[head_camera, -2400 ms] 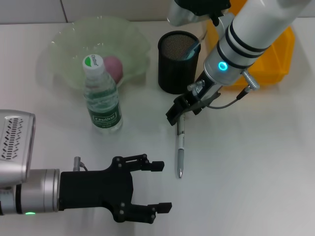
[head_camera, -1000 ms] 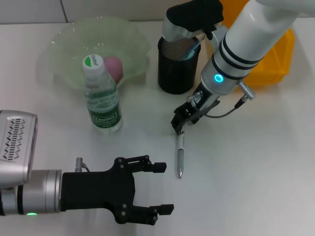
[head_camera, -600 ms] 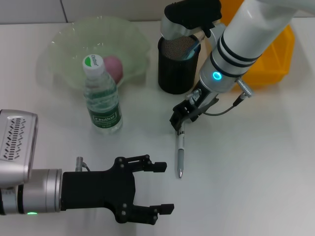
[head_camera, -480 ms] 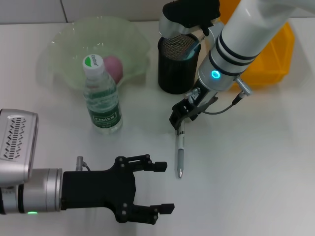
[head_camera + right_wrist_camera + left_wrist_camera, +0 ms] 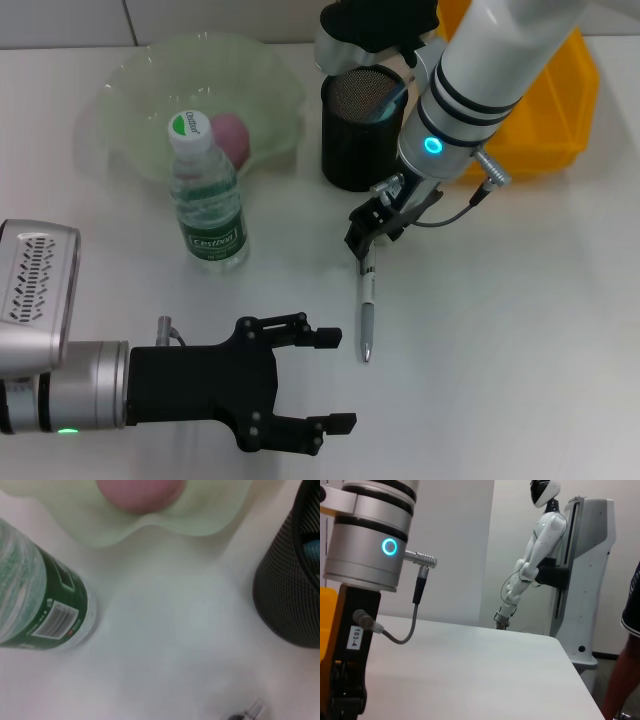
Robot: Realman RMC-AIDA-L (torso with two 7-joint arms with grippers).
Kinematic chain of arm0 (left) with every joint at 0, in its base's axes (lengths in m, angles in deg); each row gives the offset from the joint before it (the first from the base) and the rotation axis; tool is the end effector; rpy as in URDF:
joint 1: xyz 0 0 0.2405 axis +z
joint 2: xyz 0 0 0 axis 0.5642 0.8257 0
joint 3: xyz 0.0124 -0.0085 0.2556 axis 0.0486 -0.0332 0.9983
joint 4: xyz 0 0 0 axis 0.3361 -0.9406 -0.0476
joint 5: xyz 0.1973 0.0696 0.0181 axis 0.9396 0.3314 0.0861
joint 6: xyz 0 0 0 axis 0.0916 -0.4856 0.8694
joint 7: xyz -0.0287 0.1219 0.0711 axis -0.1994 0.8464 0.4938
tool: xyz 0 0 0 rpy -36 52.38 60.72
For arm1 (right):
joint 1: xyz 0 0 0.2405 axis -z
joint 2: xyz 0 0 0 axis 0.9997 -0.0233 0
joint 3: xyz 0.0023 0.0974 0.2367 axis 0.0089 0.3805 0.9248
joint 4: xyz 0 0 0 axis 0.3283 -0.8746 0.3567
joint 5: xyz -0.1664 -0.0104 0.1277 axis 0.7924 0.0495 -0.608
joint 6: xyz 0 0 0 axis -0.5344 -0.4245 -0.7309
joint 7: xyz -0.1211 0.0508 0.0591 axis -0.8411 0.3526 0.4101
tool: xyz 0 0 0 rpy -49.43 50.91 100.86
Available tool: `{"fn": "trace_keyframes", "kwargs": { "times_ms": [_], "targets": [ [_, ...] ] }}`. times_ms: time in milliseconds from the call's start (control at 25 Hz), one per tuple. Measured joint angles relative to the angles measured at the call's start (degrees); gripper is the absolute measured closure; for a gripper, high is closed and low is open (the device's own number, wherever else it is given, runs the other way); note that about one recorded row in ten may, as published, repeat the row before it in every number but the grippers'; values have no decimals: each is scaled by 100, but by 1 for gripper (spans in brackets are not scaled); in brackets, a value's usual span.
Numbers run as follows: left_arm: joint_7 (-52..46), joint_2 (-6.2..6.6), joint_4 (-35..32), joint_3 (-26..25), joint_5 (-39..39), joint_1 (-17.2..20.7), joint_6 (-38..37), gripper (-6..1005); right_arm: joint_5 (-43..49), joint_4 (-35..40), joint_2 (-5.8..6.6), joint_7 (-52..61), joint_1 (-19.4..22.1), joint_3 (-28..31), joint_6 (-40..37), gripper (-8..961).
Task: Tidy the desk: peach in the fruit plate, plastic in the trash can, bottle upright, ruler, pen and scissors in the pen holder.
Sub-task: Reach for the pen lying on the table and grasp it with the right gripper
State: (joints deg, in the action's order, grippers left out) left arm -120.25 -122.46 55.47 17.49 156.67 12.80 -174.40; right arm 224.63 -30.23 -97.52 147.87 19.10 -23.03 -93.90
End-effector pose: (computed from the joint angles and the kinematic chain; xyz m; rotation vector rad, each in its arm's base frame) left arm -0.2621 0.2418 -0.0687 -2.9854 -0.2089 -0.8775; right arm 0.1198 0.4038 -0.1050 -2.4409 1.2260 -0.6491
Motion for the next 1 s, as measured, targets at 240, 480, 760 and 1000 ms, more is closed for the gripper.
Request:
{"fn": "trace_keyframes", "kwargs": {
  "times_ms": [240,480,760,1000],
  "targets": [
    [0,0,1,51,0,-18,0,167,8,-20,0,0,-44,-18,3,451],
    [74,0,101,62,-1,-34,1,167,9,-28,0,-1,-17,-99,48,452],
    [144,0,158,62,-7,-51,3,167,-15,-159,0,-1,-19,-98,135,455],
    [147,0,159,61,-10,-52,2,167,-27,-168,0,0,-6,-49,187,456]
  ]
}}
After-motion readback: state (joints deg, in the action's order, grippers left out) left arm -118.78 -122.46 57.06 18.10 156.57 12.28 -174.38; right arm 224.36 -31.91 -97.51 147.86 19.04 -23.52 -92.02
